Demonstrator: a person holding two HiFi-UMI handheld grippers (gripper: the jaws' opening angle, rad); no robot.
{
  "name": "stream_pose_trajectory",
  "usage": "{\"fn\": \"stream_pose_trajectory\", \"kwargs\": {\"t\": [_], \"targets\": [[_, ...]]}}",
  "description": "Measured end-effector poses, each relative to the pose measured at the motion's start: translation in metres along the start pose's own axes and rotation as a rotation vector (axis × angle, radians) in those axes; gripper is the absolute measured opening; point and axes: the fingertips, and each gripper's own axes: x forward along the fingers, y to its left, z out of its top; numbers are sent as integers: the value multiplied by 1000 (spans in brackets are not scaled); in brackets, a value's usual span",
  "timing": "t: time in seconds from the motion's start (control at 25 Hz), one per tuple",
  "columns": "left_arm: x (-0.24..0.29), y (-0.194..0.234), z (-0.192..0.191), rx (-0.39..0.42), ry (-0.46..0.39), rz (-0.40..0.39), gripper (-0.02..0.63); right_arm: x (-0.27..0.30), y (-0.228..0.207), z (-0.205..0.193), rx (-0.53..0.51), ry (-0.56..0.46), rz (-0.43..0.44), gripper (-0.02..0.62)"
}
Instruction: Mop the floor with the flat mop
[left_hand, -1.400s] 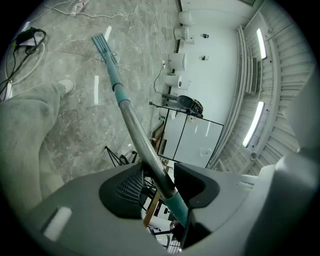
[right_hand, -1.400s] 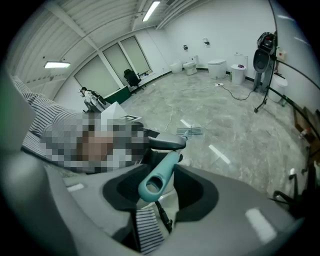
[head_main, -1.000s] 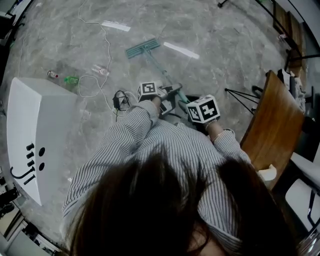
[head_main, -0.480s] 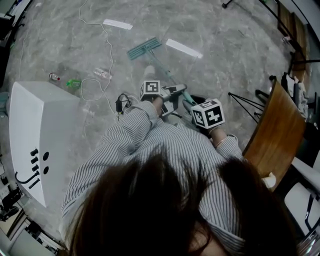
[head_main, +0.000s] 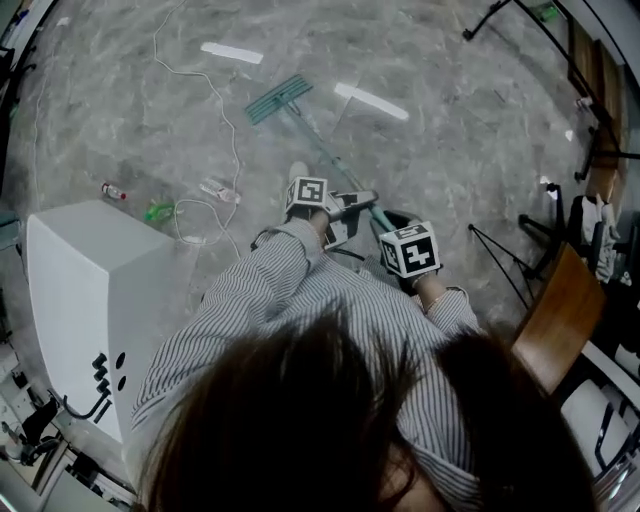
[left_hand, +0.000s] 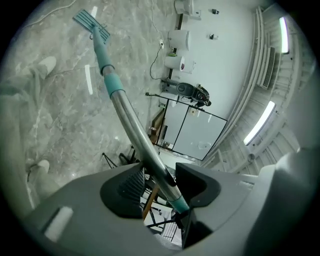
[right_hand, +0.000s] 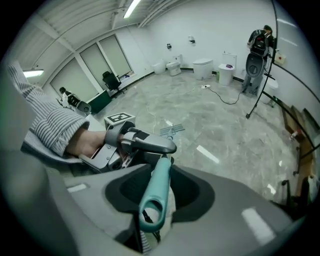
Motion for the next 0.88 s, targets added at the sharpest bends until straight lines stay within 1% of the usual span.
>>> {"fn": "stream_pose_trajectory", "kwargs": {"t": [0.12,0.2,0.28,0.36,0.48,0.6,0.68,0.8,0.88], "targets": [[-30,-25,91,-3,-57,-38,198,40,4,88,50,-46,5,121],[-52,-42,151,0,-90,-51,198,66,10,147,40,-66,13,121],[-76,-64,217,3,-136,-67,198,91,17,211,-18,-82,17,121],[-103,-84,285,16,-202,-86,198,116,26,276,-101,-104,27,123],[-131,-121,366,-13,-289,-124,199,150,32,361,-188,-140,27,123],[-150,-147,430,7,-350,-156,204,170,35,430,-250,-180,0,121],[-159,-159,464,19,-377,-164,207,181,37,464,-283,-188,-15,114],[-171,-167,499,28,-395,-156,207,199,38,496,-279,-164,-10,114],[-180,-161,516,26,-402,-138,207,208,43,508,-278,-150,-11,114]]}}
